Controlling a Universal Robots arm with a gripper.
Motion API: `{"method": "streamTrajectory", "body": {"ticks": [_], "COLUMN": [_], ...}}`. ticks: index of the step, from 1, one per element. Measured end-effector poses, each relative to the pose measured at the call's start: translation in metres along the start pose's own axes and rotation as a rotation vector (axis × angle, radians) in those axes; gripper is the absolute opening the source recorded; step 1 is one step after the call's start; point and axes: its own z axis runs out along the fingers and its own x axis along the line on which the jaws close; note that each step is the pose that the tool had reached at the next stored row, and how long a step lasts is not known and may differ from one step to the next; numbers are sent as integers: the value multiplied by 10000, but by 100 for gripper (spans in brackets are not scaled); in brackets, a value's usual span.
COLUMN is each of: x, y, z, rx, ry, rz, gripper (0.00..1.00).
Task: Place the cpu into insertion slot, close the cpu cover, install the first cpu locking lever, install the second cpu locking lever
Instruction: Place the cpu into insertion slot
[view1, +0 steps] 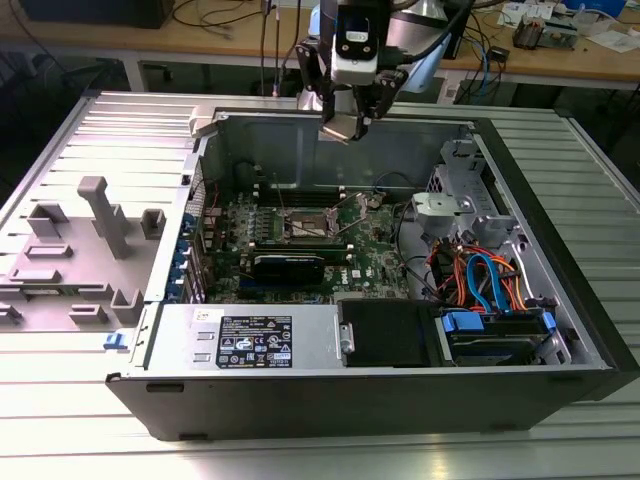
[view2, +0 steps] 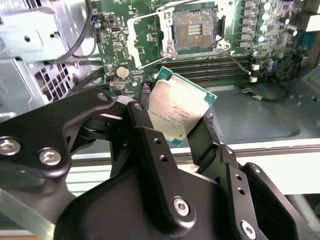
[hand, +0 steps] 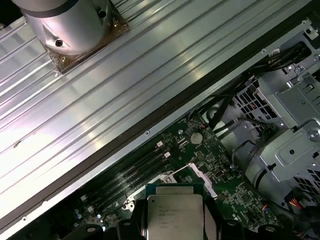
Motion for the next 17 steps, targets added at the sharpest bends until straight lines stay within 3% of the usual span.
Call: {"method": "streamTrajectory", "body": {"ticks": [4,12,17], "x": [-2,-20,-22], "y": [-4,-33,-37], "z": [26,72,115], "rx": [-12,-12,-31], "ry": [-40,-56,-138], "rz": [439,597,1474], "gripper": [55,55,55]}}
